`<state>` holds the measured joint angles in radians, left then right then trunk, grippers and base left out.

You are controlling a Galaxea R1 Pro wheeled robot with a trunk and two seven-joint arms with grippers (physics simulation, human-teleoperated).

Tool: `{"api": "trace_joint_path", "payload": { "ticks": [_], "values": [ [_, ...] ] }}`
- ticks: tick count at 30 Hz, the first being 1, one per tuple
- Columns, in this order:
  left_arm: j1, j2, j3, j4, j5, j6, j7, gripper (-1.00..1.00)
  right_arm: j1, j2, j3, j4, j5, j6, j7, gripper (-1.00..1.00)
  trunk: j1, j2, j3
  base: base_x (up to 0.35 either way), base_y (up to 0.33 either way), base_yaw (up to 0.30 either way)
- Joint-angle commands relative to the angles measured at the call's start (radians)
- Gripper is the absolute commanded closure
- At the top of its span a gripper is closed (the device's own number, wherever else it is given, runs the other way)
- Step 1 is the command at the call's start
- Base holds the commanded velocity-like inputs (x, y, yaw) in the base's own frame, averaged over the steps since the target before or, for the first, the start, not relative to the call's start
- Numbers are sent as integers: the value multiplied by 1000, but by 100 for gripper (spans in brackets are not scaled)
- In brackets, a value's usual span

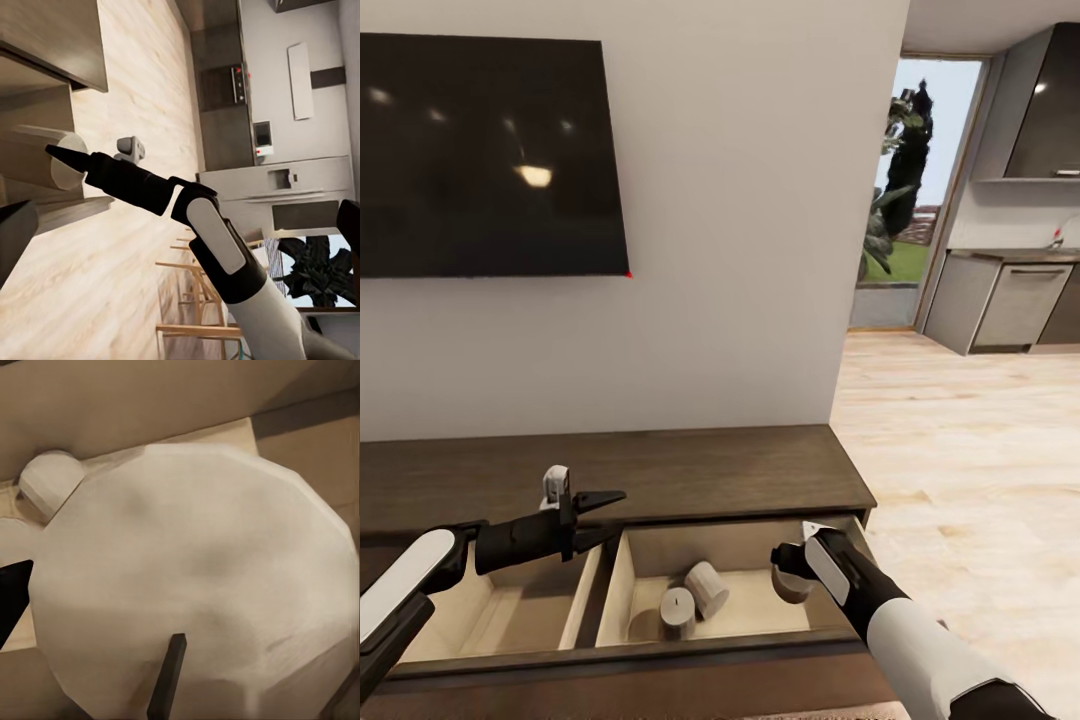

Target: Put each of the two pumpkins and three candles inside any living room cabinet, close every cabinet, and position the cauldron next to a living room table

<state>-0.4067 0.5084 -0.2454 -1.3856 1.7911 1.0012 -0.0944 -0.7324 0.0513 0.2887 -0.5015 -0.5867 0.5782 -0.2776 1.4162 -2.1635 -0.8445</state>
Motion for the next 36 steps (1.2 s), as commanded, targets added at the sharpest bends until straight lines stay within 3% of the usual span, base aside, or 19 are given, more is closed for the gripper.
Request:
{"api": "trace_joint_path", "payload": {
  "ticks": [1,18,32,36],
  "values": [
    [-1,1,-2,0,-7,1,-10,-100,-1,-1,7,-2,-10,2,-9,100,4,-8,-4,0,0,0],
    [0,1,0,0,-9,0,-9,-100,-1,-1,9,-2,-10,0,-9,100,15,-29,-14,1,0,0],
    [0,1,0,0,-9,-1,-9,-100,-1,-2,9,0,-10,0,-9,100,15,-29,-14,107,0,0],
    [0,1,0,0,-9,-1,-9,-100,-1,-1,9,0,-10,0,-9,100,31,-57,-26,1,0,0]
  ]
}}
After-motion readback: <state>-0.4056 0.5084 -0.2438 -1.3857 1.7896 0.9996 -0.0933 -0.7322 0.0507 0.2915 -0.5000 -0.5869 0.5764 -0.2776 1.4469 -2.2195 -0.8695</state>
